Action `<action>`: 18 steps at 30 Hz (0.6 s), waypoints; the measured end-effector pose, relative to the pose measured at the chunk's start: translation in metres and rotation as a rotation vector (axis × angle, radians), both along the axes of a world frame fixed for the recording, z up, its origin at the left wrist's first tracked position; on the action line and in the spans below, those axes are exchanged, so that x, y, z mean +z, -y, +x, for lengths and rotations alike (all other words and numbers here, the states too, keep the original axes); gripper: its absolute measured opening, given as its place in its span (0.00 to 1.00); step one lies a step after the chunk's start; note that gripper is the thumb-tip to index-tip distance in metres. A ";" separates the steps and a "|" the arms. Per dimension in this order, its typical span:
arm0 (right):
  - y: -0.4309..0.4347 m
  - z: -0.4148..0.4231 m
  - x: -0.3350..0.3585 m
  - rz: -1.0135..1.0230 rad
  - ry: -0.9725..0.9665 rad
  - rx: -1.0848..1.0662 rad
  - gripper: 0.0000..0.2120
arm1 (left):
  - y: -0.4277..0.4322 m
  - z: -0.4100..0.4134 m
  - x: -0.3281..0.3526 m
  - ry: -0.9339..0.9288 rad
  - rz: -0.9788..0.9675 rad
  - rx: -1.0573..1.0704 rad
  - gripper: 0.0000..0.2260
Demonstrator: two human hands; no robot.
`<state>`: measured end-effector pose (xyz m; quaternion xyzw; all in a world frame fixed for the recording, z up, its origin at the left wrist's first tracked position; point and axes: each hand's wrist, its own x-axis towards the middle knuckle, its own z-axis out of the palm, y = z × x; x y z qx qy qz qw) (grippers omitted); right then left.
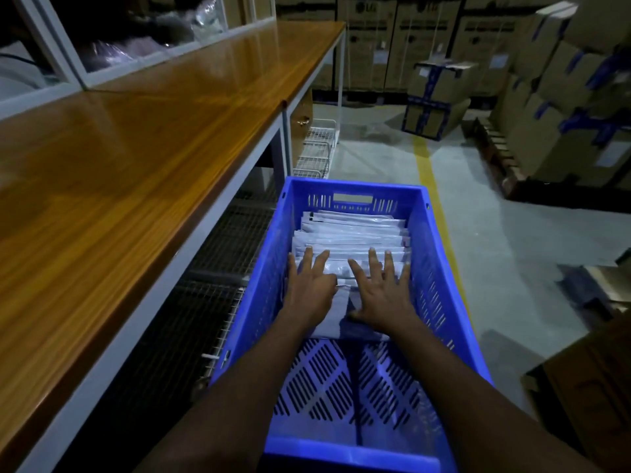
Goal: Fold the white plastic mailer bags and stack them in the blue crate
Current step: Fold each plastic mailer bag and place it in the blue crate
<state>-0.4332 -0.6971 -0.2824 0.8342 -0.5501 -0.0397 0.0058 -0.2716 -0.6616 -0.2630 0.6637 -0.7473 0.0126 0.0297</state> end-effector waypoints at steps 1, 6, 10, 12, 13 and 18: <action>0.001 0.000 -0.003 -0.012 -0.017 0.003 0.47 | 0.001 0.001 0.000 -0.015 -0.023 -0.007 0.10; 0.001 0.000 -0.016 -0.040 -0.027 -0.039 0.42 | 0.003 0.013 -0.006 0.130 0.005 -0.099 0.37; 0.000 0.002 -0.015 0.001 -0.006 -0.062 0.48 | 0.001 0.021 -0.020 0.292 0.128 -0.111 0.57; 0.000 0.002 -0.016 0.045 -0.005 -0.071 0.56 | 0.000 0.020 -0.023 0.310 0.130 -0.089 0.59; 0.000 0.001 -0.016 0.061 -0.014 -0.072 0.61 | 0.001 0.020 -0.025 0.313 0.120 -0.078 0.59; -0.001 0.000 -0.013 0.057 -0.038 -0.091 0.62 | 0.005 0.018 -0.023 0.350 0.077 -0.034 0.55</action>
